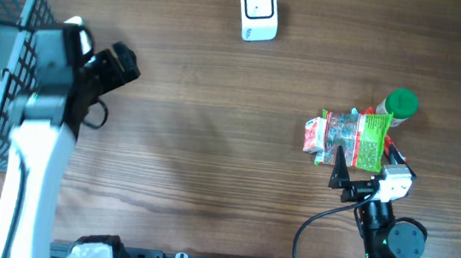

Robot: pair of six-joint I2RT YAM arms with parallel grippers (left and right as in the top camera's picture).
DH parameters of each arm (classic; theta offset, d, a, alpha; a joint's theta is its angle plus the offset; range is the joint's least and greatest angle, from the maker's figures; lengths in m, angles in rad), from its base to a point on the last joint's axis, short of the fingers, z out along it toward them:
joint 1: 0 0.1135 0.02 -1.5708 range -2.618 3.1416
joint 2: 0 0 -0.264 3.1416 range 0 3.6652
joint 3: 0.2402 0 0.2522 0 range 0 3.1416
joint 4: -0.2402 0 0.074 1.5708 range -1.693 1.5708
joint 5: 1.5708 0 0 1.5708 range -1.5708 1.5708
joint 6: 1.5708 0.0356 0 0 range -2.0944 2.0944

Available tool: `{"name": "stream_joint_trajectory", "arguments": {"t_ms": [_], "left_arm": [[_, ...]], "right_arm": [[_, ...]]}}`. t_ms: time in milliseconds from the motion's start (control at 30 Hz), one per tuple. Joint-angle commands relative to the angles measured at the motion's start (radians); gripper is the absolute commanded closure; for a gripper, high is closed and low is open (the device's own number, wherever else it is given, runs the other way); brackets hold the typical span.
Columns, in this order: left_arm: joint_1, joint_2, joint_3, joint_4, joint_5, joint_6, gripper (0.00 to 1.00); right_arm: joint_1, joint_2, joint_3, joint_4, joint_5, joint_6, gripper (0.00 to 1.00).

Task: Scan the item barcode

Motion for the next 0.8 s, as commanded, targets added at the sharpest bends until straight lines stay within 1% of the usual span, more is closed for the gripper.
{"name": "stream_joint_trajectory", "arguments": {"t_ms": [0, 67, 200, 300, 433, 567, 633, 700, 767], "left_arm": [[0.004, -0.198, 0.003, 0.001, -0.002, 0.005, 0.00], [0.004, -0.312, 0.003, 0.001, -0.002, 0.005, 0.00], [0.004, -0.486, 0.003, 0.001, -0.002, 0.005, 0.00], [0.004, -0.589, 0.003, -0.003, -0.002, 0.005, 0.00], [0.004, -0.684, -0.006, -0.016, -0.002, 0.005, 0.00], [0.004, -0.774, -0.007, -0.148, -0.002, 0.005, 0.00], [0.005, -0.809, -0.007, -0.212, -0.036, 0.032, 0.00], [0.005, -0.850, -0.007, -0.284, -0.076, 0.031, 0.00], [0.006, -0.889, -0.007, -0.366, -0.077, 0.032, 0.00]], "right_arm": [[-0.006, -0.012, -0.001, 0.005, -0.015, -0.012, 0.00], [-0.006, -0.012, -0.001, 0.005, -0.016, -0.012, 0.00], [-0.006, -0.012, -0.001, 0.005, -0.015, -0.012, 0.00], [-0.006, -0.012, -0.001, 0.005, -0.015, -0.012, 0.00], [-0.006, -0.012, -0.001, 0.005, -0.015, -0.012, 0.00], [-0.006, -0.012, -0.001, 0.005, -0.015, -0.013, 0.00], [-0.006, -0.012, -0.001, 0.005, -0.015, -0.012, 0.00], [-0.006, -0.012, -0.001, 0.005, -0.015, -0.013, 0.00], [-0.006, -0.012, -0.001, 0.005, -0.015, -0.012, 0.00]]}}
